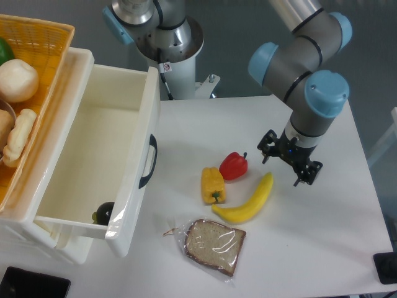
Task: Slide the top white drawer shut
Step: 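Move the gripper over the peppers toward the open white drawer's front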
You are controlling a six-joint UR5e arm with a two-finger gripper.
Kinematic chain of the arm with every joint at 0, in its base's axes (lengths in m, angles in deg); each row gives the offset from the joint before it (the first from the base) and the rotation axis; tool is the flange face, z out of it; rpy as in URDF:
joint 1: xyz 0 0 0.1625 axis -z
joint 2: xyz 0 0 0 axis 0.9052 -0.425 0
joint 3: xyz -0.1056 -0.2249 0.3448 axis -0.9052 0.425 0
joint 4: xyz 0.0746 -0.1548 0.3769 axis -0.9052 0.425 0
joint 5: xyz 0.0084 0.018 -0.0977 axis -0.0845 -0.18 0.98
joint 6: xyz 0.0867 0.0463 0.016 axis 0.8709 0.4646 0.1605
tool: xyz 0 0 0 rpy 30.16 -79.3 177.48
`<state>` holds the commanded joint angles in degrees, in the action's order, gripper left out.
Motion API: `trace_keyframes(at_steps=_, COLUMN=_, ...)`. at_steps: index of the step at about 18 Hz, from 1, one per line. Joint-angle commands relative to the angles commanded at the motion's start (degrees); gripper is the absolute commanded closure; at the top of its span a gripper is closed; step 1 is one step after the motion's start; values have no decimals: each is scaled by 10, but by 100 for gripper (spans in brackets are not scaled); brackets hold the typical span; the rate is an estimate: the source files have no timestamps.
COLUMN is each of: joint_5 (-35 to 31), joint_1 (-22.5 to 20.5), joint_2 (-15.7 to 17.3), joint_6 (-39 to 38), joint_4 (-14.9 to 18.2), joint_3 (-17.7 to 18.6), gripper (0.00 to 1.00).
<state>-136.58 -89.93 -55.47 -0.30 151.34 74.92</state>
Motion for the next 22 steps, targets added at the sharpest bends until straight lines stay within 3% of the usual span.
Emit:
trace_keyframes(at_steps=3, joint_5=13, joint_1=16, joint_2=11, joint_6=-18, joint_4=0, joint_3=0, gripper=0)
trace_keyframes(at_steps=5, joint_5=36, joint_1=23, joint_2=18, joint_6=-48, joint_4=2, joint_3=1, gripper=13)
trace_keyframes(at_steps=10, joint_5=73, joint_1=55, joint_2=30, joint_6=-130, joint_4=4, joint_3=3, gripper=61)
trace_keyframes(at_steps=14, joint_5=90, joint_1=68, joint_2=30, joint_6=-149, joint_4=10, joint_3=7, gripper=92)
trace_keyframes(at_steps=18, joint_5=112, joint_1=73, joint_2=33, joint_6=-171, joint_4=38, joint_3=9, gripper=98)
trace_keyframes(at_steps=22, joint_5=152, joint_1=89, joint_2=54, joint_6=-210, joint_4=45, joint_3=9, gripper=98)
